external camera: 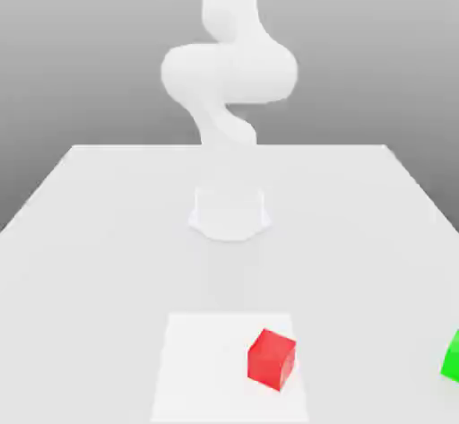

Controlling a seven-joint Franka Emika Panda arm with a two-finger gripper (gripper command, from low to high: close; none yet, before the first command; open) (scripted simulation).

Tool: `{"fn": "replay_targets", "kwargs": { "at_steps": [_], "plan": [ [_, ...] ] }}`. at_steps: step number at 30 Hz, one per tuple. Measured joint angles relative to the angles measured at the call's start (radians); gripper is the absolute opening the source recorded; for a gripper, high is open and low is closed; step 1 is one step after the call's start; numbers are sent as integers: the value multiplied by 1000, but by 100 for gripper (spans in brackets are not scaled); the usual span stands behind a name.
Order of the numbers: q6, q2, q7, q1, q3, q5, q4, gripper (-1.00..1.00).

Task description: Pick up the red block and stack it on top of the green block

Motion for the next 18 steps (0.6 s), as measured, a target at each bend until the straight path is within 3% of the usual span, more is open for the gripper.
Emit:
{"fn": "replay_targets", "kwargs": {
  "at_steps": [11,18],
  "plan": [
    [199,406,-440,172,-105,41,-156,0],
    [324,659,-711,227,-112,61,-253,0]
  ]
}}
